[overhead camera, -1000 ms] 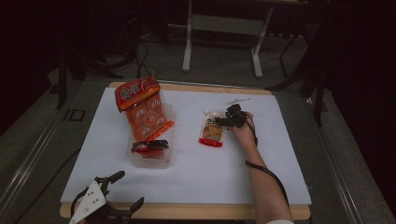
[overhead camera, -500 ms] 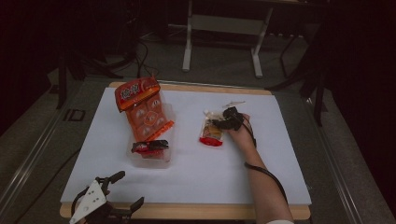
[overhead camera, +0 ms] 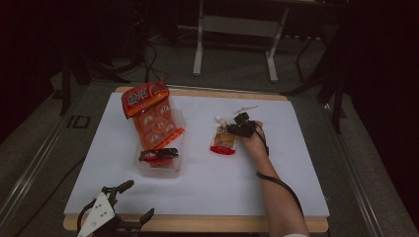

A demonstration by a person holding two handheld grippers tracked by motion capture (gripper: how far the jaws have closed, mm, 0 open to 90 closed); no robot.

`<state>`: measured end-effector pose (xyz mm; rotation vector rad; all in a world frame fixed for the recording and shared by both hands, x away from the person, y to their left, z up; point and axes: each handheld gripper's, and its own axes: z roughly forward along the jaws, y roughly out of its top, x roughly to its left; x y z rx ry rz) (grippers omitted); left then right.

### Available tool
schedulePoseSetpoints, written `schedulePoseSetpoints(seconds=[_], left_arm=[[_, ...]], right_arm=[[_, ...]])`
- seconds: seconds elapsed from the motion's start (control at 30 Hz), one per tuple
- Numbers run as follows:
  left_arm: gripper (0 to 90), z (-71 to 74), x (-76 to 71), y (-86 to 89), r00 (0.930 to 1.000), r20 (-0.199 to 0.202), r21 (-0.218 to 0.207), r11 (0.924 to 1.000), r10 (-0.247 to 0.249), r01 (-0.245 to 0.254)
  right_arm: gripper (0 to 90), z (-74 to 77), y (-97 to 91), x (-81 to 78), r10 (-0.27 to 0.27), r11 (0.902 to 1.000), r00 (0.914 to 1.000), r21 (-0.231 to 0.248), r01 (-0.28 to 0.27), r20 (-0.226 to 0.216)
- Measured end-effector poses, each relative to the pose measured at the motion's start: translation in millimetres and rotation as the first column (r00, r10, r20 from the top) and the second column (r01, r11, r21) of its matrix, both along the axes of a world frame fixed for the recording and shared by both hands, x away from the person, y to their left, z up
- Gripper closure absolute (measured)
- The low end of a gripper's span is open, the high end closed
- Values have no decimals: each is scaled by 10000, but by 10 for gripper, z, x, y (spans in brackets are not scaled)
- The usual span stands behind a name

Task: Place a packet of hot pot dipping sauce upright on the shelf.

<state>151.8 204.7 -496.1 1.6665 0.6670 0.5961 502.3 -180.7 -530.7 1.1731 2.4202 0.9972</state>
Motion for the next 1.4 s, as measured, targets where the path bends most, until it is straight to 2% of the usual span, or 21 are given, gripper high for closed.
schedulePoseSetpoints(seconds=[0.13,0.23,0.3,0.37,0.47,0.57,0.63,0.77,0.87,0.97,1.1,1.13,1.2,1.3,1.4], left_arm=[[25,-8,13,-11,9996,-143,-206,9995,-241,239],[41,-14,20,-28,9988,-291,-245,9990,-387,380],[41,-6,33,-41,9967,-646,-338,9983,-496,475],[40,5,42,-55,9937,-930,-404,9974,-627,592],[26,29,42,-94,9900,-1203,-239,9971,-740,716],[23,63,38,-135,9891,-1229,-21,9967,-807,810],[23,84,44,-152,9869,-1347,-51,9960,-887,888],[23,99,61,-170,9910,-1202,60,9982,-593,605],[24,115,77,-160,9916,-1189,-14,9986,-518,520],[23,133,100,-158,9919,-1154,-92,9986,-533,526],[24,166,136,-180,9913,-1104,-232,9973,-721,699],[24,175,147,-185,9905,-1121,-274,9967,-794,768],[24,189,171,-201,9901,-1116,-365,9960,-851,815],[24,208,196,-228,9886,-1098,-515,9939,-1026,974],[24,247,209,-265,9879,-935,-415,9918,-1241,1206]], right_arm=[[883,44,2,-26,-74,9999,10000,-106,74,-27],[886,154,-38,-74,-17,10000,9999,21,17,149],[889,253,-50,-127,67,9999,9993,93,-70,361],[891,291,-55,-149,101,9998,9990,164,-108,425],[893,397,-61,-222,247,9989,9976,389,-272,649],[896,518,-54,-314,495,9967,9942,592,-553,952],[897,606,-50,-378,656,9943,9914,764,-745,1131],[898,771,-23,-523,1127,9841,9841,1212,-1296,1372],[898,858,22,-647,1488,9773,9749,1256,-1705,1659],[898,912,55,-746,1745,9703,9689,1369,-1995,1757],[899,965,81,-867,2044,9596,9619,1569,-2335,1818],[899,999,90,-929,2147,9556,9576,1615,-2466,1920],[899,1019,94,-959,2198,9542,9554,1602,-2526,1974],[898,1092,75,-1041,2264,9468,9507,1812,-2659,2119],[898,1179,38,-1129,2310,9412,9465,1949,-2761,2253]])
